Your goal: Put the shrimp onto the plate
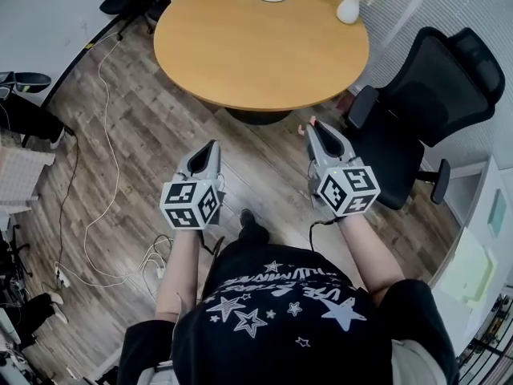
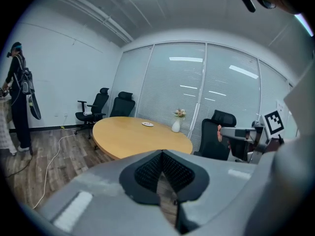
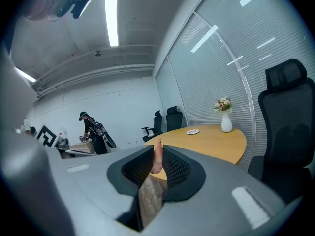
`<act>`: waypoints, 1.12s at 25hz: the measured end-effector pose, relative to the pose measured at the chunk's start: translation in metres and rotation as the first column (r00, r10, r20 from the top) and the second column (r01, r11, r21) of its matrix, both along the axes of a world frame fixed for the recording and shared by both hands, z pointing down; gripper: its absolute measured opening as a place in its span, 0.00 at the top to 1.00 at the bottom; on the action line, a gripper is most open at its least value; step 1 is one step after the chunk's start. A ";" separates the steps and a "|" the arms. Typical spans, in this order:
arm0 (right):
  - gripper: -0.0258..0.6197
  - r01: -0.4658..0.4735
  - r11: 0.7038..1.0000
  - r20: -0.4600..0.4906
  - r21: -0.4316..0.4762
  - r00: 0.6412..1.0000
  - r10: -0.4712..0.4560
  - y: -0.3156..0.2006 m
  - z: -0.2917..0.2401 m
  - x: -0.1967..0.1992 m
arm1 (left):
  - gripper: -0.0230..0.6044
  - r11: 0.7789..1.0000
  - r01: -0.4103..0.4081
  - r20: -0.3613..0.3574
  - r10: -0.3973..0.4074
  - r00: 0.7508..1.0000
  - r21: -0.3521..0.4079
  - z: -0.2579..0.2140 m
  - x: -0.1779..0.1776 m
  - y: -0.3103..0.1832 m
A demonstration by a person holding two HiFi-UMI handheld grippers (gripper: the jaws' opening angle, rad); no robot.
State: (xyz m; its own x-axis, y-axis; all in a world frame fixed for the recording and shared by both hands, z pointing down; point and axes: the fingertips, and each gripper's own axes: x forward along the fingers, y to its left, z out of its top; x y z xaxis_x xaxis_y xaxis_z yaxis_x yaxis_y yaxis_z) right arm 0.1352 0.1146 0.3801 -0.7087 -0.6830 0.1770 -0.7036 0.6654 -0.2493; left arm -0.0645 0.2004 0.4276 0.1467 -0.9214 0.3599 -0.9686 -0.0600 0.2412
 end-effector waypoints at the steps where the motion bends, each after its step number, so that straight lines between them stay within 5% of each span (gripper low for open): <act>1: 0.87 -0.008 1.000 -0.003 -0.005 1.000 0.008 -0.006 0.001 -0.006 | 0.96 1.000 -0.002 -0.007 0.002 1.000 -0.001 0.001 -0.008 -0.005; 9: 0.87 -0.022 1.000 -0.044 0.020 0.999 0.023 -0.028 -0.003 -0.057 | 0.96 1.000 -0.023 -0.030 0.024 0.999 0.021 0.000 -0.068 -0.042; 15: 0.87 -0.046 0.998 -0.047 0.033 0.998 0.048 -0.056 -0.001 -0.056 | 0.96 0.999 -0.032 -0.032 0.033 0.999 0.012 0.012 -0.078 -0.071; 28: 0.87 -0.051 0.998 -0.007 0.042 0.999 0.051 -0.241 0.004 -0.085 | 0.96 1.000 0.030 0.028 -0.030 0.999 -0.001 0.012 -0.125 -0.217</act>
